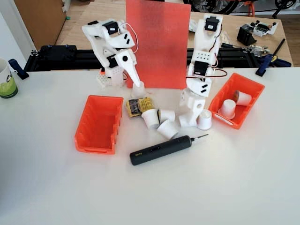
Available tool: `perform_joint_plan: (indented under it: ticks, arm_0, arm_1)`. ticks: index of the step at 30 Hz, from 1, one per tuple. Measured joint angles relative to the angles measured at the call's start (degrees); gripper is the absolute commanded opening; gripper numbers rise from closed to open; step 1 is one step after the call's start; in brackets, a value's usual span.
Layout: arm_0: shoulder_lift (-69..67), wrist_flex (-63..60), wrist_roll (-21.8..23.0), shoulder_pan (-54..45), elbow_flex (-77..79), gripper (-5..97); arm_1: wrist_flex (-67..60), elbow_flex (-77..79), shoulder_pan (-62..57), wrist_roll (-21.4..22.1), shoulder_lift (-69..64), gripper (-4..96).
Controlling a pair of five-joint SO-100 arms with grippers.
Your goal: Sort the coffee pods, blue into left, red into right
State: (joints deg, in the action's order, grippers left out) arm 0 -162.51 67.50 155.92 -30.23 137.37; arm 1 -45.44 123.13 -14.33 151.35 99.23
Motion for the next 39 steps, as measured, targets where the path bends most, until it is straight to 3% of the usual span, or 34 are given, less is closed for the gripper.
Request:
perform_joint_plan:
  ticks: [8,16,20,24,28,31,39]
  arm_0:
    - [0.0,0.0,0.0,0.0,0.0,21]
    - [0.0,0.0,0.5,0.0,0.0,21]
    - [0.0,0.0,0.5,0.0,0.0,21]
    - [0.0,0.0,0.5,0.0,0.0,21]
    - [0.0,0.0,0.5,0.0,0.0,21]
    - [0.2,0.0,0.5,0.0,0.0,21]
    - [1.5,-0.5,0.5,0.0,0.0,20]
  arm_1:
    - [6.5,5.6,0.4,1.1,-0.3,21.1]
    - [5.4,6.3,0.0,0.1,-0.3,18.9]
    - [-1.1,2.5,-1.4,-2.2,-0.3,18.8]
    - [-14.9,-9.4,-4.0,-7.2,-0.2,18.9]
    - [-29.9,-21.8,-3.1,-7.8,3.4,18.4]
    - [-36.7,-24.3,1.5,-2.9,7.0,18.4]
    - [-47.5,-25.0,26.8,24.0,14.2,19.8]
